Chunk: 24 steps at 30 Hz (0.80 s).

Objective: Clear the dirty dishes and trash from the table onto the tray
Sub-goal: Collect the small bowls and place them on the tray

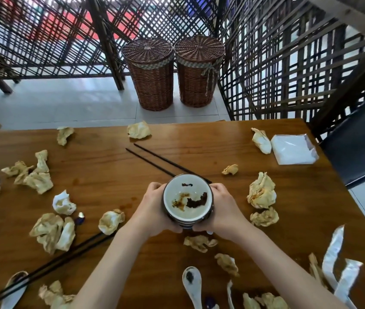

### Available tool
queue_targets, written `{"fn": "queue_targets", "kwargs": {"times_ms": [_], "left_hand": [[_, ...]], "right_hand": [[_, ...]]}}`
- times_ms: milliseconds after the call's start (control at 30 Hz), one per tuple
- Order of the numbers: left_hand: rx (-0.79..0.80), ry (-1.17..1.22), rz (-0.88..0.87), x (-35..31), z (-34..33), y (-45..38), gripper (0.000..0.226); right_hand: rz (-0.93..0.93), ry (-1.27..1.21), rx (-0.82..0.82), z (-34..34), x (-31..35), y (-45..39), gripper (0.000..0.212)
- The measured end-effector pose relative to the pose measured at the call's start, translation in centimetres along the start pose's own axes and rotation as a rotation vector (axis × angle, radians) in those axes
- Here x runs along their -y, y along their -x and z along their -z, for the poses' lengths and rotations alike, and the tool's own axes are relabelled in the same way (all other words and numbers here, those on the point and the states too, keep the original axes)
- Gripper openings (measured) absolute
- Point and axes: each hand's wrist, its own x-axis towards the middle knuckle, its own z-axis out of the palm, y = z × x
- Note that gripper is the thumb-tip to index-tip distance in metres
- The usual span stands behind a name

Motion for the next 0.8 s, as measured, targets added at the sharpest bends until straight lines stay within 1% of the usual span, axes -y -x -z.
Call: {"fn": "queue_targets", "kwargs": {"times_ms": [133,267,367,500,600,800], "left_hand": [[-0.002,0.052,-0.061,0.3,-0.1,0.1,0.107],[0.056,0.093,-0.031,1.0,-0.3,-0.2,0.111],[0.08,0.129,0.005,1.6,-0.9,-0.2,0.105],[0.067,0.172,0.005,1.7,-1.1,-0.3,0.1],[0.069,0.182,0.006,1.7,-0.9,-0.2,0.1],[0.115,0.156,-0.019,0.6,0.3,0.2,0.1]], "right_hand": [[0.025,-0.039,0.01,0.0,0.0,0.1,0.086],[0.018,-0.088,0.062,-0.1,-0.5,0.0,0.099],[0.004,-0.109,0.097,-0.4,-0.9,-0.2,0.103],[-0.006,-0.086,0.081,-0.6,-1.2,-0.4,0.103],[0.002,-0.061,0.068,-0.5,-1.0,-0.3,0.1],[-0.021,-0.112,0.051,0.7,-0.1,1.1,0.1]]}}
